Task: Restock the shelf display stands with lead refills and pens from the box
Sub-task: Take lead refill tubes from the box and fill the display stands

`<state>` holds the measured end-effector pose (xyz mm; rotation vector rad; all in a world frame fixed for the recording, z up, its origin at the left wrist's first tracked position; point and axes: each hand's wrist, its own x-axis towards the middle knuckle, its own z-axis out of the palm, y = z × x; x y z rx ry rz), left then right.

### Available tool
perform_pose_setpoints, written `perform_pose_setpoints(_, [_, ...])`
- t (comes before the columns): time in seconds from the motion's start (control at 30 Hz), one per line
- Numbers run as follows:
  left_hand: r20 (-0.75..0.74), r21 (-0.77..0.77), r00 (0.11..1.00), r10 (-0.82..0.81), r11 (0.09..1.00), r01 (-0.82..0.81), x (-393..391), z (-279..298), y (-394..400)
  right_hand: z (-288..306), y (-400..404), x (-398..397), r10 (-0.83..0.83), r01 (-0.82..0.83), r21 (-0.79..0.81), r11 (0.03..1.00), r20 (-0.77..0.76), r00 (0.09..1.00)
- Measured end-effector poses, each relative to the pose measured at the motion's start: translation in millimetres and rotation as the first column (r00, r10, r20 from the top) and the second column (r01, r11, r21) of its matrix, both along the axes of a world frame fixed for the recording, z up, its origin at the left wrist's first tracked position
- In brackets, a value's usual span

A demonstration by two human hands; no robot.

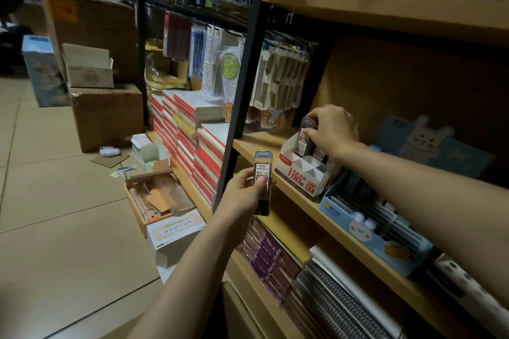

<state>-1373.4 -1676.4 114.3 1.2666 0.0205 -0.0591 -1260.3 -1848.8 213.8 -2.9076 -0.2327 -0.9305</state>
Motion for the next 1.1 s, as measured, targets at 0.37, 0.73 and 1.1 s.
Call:
perform_pose_setpoints(0.37, [0.243,0.285,0.970,0.021,0.954,-0.092,-4.0,6.4,-24.9,-8.7,13.2,-59.3,0.468,-0.375,0.338,0.863,-0.258,0.845])
perform_pose_setpoints(0.73, [0.433,0.727,0.875,-0.217,0.658,-0.197,9.3,-10.0,-59.7,38.2,-32.0,-29.9,0.178,-0.177,0.363,0.915,0.031,0.984])
perform_pose_setpoints(1.1, [0.490,0.852,0.773,-0.403,0.410,-0.327,29.2,-14.0,-56.0,11.1,-11.1,5.4,0.180,-0.184,0.090,0.979,0.059,0.982])
